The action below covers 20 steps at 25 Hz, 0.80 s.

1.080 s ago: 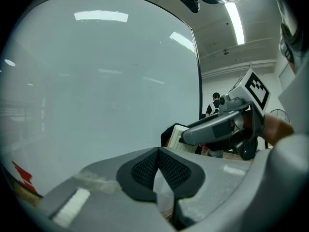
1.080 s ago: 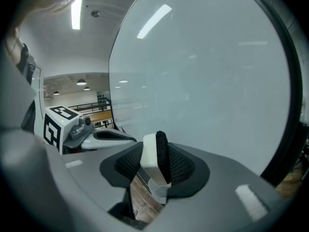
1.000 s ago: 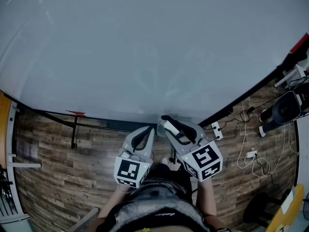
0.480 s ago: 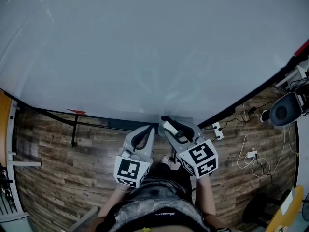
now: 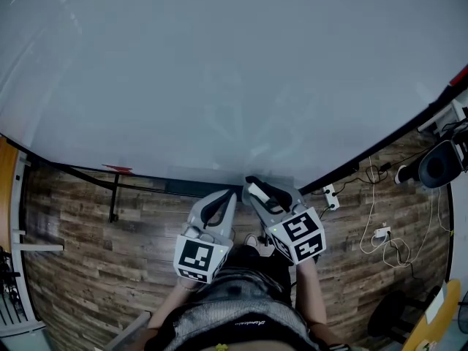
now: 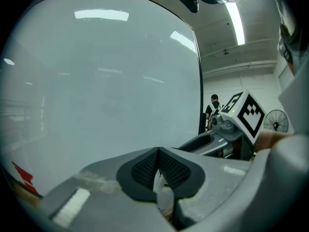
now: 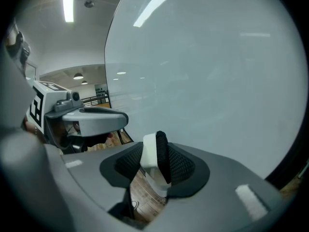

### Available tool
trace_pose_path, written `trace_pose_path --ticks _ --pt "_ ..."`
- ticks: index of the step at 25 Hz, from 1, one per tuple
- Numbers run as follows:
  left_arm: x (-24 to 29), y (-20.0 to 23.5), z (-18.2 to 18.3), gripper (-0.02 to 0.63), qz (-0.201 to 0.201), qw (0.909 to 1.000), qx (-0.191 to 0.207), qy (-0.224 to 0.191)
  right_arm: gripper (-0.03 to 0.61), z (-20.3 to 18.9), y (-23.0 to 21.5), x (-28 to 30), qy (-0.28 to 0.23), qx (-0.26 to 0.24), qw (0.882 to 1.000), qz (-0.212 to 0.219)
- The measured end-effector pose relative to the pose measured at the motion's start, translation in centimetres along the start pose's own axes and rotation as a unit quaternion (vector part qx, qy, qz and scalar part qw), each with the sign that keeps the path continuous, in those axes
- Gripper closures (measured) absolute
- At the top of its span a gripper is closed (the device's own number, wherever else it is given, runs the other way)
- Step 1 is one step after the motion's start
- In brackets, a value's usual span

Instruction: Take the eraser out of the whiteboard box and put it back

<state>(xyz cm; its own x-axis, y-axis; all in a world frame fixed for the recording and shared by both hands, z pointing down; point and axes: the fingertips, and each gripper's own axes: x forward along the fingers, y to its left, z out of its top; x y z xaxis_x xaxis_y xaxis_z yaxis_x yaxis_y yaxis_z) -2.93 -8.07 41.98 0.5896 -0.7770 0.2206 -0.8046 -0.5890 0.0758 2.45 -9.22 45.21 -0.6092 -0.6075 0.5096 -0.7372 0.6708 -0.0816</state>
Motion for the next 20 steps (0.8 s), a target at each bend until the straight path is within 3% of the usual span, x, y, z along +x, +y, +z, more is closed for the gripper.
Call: trace_pose_path --ticks 20 --pt "0.1 0.7 -0.5 0.614 0.001 1.0 0.006 0.004 0.419 -3.8 -0.8 3.0 0.027 0.002 1.0 -0.003"
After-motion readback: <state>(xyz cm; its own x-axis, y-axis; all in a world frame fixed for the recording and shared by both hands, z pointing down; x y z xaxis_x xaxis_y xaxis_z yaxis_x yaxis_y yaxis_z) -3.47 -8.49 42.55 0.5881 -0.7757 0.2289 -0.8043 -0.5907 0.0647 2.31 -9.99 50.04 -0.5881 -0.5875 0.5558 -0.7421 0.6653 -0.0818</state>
